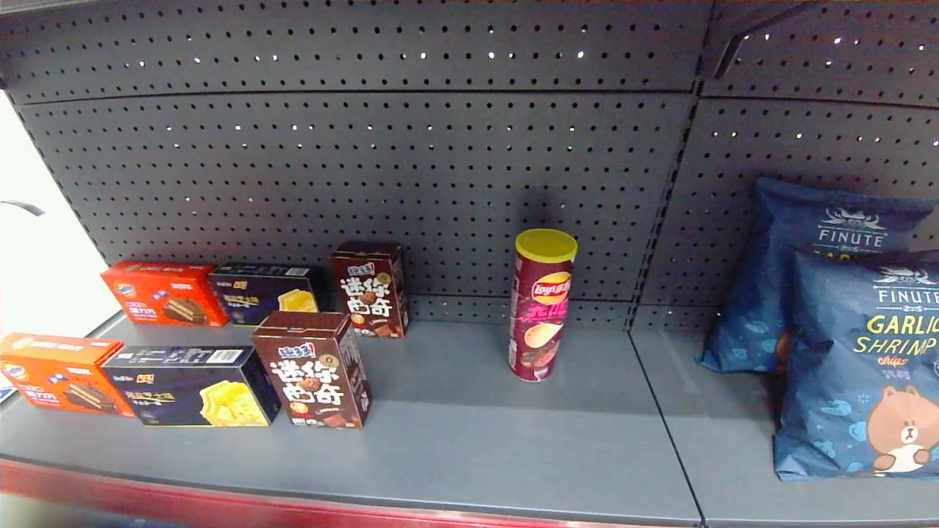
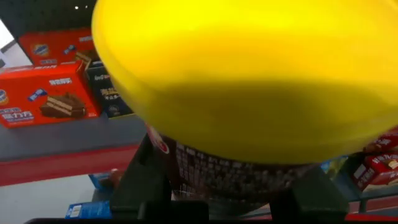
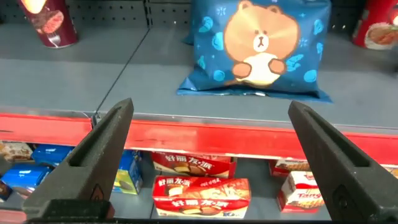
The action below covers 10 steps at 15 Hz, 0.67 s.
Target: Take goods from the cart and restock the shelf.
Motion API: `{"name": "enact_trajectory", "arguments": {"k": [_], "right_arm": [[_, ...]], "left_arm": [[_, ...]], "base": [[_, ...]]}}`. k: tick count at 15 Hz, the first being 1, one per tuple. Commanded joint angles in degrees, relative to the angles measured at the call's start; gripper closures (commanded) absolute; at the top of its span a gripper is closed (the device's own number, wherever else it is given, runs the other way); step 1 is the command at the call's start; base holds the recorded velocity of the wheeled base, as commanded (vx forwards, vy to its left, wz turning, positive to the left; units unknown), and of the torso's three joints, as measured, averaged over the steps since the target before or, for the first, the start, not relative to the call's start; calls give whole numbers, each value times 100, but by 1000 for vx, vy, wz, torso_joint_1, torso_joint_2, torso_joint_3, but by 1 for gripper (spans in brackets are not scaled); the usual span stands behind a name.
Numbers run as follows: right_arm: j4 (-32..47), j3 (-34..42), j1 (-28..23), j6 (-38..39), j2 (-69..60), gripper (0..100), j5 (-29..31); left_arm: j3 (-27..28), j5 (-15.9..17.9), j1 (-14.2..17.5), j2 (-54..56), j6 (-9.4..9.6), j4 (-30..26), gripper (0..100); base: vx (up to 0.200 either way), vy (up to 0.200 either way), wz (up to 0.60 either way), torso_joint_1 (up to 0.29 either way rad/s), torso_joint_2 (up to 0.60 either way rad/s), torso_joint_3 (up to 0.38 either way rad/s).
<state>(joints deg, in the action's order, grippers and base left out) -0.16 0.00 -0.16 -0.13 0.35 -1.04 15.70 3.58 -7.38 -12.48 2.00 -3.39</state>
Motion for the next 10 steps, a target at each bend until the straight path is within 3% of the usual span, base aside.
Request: {"name": "enact_trajectory", "arguments": {"k": [1,10], "right_arm": [[-2,0,-2,-4,9,0,-2],[-2,0,-2,5,9,0,-2]], "left_arm": [[-67,-60,-10,150,-7,-4,100],[-76,-68,-10,238,-121,-4,100]], "base": [[0,0,0,0,0,0],[0,0,0,0,0,0]]}}
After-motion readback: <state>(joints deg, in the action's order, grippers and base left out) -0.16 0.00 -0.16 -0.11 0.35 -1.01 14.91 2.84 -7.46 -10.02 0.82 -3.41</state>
